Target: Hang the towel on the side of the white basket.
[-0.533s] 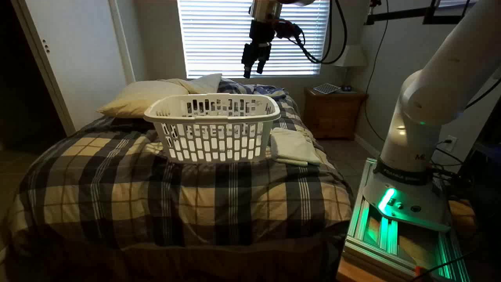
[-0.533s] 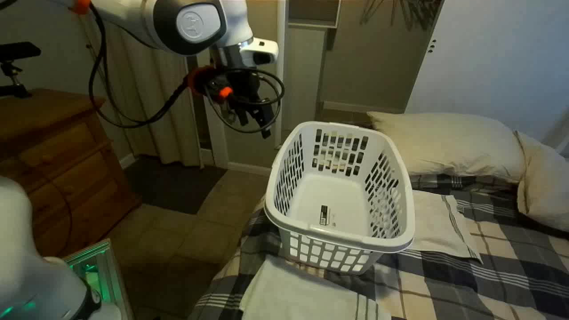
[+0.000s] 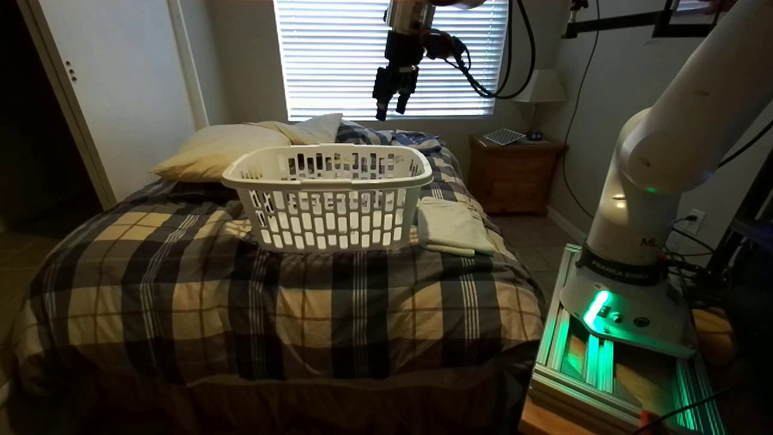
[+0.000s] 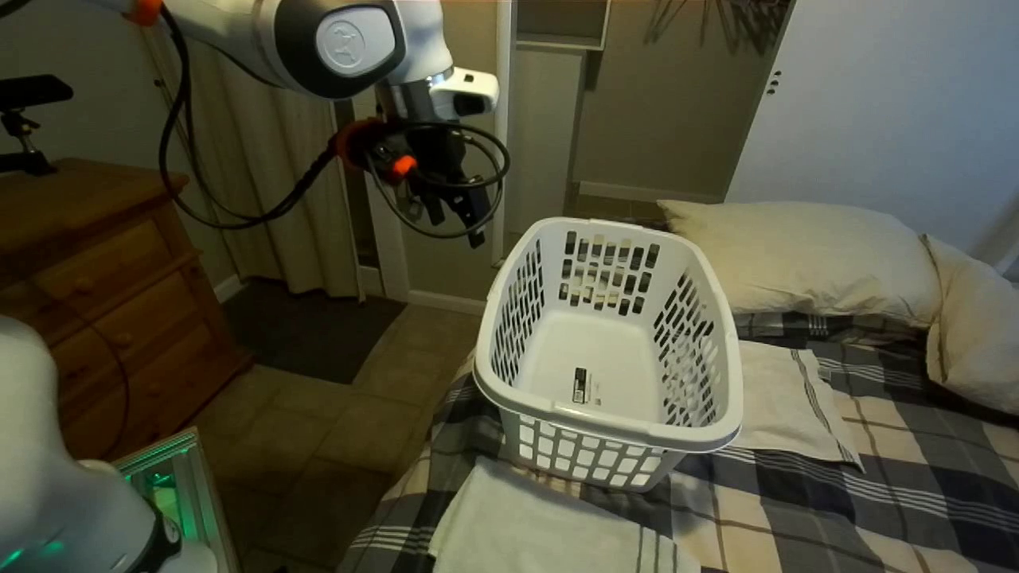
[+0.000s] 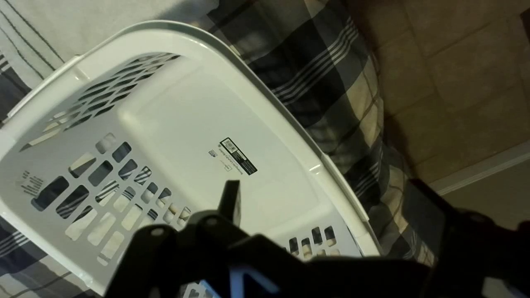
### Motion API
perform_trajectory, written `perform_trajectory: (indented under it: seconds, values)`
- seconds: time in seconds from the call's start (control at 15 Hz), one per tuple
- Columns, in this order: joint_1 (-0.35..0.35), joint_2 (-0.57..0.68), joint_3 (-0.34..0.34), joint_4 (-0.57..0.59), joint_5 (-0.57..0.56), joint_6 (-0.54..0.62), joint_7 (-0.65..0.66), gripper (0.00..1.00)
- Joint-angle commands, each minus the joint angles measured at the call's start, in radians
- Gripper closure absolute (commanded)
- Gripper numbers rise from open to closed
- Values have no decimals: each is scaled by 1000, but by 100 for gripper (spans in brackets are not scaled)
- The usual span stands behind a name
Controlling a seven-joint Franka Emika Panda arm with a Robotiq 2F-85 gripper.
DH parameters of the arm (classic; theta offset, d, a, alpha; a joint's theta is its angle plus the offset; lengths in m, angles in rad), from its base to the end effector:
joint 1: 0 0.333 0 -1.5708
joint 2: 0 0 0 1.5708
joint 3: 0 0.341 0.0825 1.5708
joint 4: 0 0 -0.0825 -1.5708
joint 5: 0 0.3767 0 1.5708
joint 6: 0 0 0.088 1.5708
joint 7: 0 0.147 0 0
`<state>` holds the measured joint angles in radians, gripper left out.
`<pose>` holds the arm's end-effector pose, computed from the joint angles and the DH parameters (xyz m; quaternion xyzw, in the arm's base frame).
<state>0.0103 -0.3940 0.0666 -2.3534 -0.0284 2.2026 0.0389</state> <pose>0.4448 0.0342 0.4913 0.9921 0.0248 0.1220 0.0183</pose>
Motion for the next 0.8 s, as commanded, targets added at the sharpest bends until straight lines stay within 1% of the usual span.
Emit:
perform_trajectory:
  seconds: [0.0,0.07,0.13,0.27,0.4,0.53,0.6,0.73]
  values:
    - [7,0,-6,2,-3,-3,3,0]
    - [5,-18,-6,-19,12,-2,31,0]
    - [-2,-43,-6,-29,5,-39,45,0]
    - [-23,-66,16,-55,-23,-93,143,0]
    - [-39,-88,20,-82,-29,-145,224,0]
    - [-70,-110,31,-111,-81,-175,305,0]
    - [-78,-123,25,-136,-110,-139,297,0]
    - [-122,-117,32,-149,-182,-150,372,0]
